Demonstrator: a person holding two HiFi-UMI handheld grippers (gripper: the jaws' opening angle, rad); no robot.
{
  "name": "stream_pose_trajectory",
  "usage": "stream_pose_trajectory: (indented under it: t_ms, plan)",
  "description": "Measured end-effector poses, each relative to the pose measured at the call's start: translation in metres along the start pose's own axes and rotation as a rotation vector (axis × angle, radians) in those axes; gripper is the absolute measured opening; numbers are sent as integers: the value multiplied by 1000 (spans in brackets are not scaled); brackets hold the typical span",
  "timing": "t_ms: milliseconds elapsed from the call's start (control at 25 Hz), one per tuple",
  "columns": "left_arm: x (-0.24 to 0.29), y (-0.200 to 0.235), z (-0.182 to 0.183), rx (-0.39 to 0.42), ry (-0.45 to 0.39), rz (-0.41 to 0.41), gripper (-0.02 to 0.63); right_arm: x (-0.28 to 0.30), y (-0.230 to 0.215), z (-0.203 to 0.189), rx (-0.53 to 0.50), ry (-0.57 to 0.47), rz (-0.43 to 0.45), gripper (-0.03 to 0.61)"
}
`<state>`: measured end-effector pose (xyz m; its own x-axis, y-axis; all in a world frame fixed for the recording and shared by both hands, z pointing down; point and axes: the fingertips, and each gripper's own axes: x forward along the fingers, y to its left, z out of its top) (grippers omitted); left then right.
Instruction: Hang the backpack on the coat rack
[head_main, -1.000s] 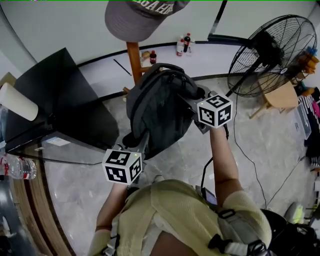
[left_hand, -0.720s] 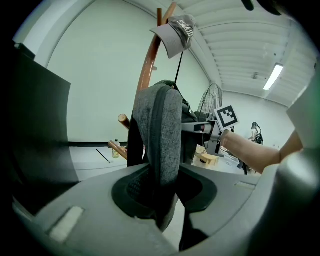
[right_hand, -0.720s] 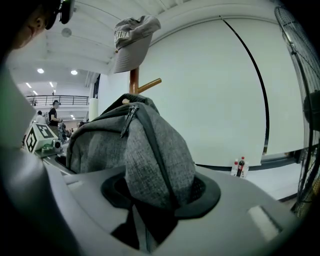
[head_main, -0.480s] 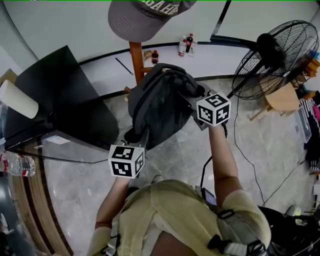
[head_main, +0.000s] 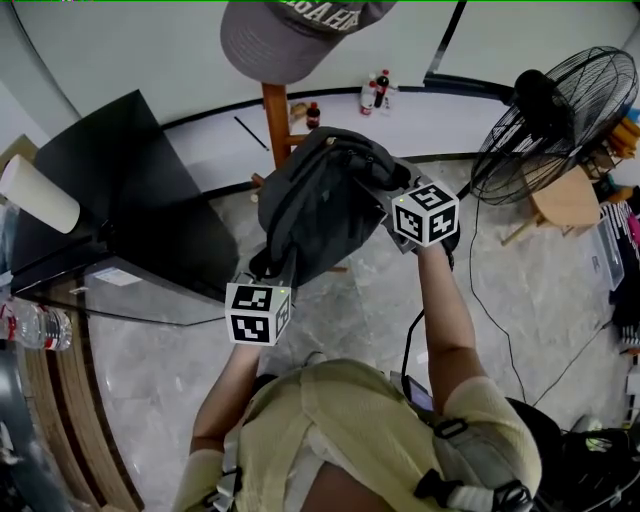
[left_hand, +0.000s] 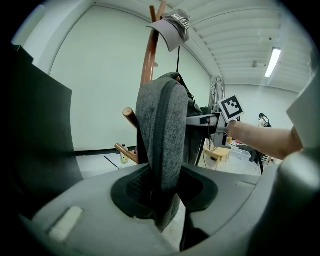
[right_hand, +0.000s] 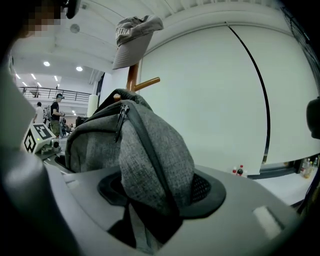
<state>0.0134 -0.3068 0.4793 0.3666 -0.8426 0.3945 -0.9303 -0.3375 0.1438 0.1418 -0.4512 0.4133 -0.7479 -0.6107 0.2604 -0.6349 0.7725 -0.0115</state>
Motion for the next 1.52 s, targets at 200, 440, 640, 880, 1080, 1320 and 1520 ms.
stream_pose_trajectory:
  t_ms: [200, 440, 640, 880, 1080, 1320, 1520]
  plan:
    - [1, 2, -1, 14, -17, 5, 123, 0, -6, 1, -17, -22, -30, 278]
    - [0, 6, -1, 24, -38, 10, 140, -4, -10, -2, -32, -33, -71, 307]
    - [-1, 5, -2, 28, -42, -2, 160, -10, -17, -12, -72, 21, -139, 311]
    - [-4, -1, -5, 62, -29, -33, 201, -26, -22, -12, -50, 7, -225, 311]
    - [-15, -3, -7, 81, -22, -85, 212, -40, -17, -11, -14, -9, -296, 305]
    - [-34, -4, -2, 91, -29, -142, 208, -56, 4, -10, 31, -16, -336, 294]
    - [-51, 5, 6, 84, -45, -178, 190, -59, 27, -11, 60, -19, -354, 281]
